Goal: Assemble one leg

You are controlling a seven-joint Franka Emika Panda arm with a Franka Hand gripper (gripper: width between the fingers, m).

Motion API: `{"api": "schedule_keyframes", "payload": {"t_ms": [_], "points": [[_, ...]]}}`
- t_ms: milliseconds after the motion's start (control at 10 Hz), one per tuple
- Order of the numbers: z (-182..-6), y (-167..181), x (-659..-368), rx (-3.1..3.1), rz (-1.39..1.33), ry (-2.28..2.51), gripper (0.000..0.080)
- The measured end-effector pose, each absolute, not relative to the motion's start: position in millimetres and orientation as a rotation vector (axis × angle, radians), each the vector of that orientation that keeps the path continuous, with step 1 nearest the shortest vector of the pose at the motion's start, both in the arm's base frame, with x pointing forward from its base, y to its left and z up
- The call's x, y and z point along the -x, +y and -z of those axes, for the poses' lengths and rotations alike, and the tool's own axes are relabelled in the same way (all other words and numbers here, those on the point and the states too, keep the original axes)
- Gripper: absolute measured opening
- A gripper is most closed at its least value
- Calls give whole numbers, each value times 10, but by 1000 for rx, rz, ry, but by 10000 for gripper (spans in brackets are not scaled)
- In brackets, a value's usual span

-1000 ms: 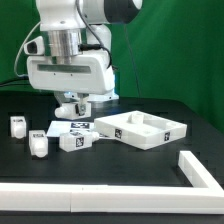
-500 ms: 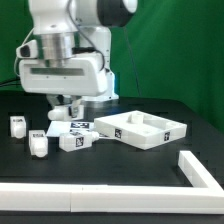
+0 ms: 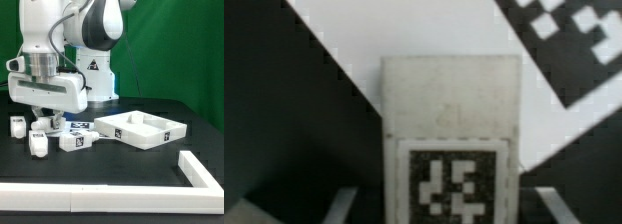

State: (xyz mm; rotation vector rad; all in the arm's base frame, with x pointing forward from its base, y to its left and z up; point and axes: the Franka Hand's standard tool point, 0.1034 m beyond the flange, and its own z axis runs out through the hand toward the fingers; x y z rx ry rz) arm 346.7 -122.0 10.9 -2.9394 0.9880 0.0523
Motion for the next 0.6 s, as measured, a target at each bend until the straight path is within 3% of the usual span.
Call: {"api": "schedule_keyframes", "payload": {"t_ms": [600], "points": [[-98,-1217,-3481,2944,-47,984,285]]}}
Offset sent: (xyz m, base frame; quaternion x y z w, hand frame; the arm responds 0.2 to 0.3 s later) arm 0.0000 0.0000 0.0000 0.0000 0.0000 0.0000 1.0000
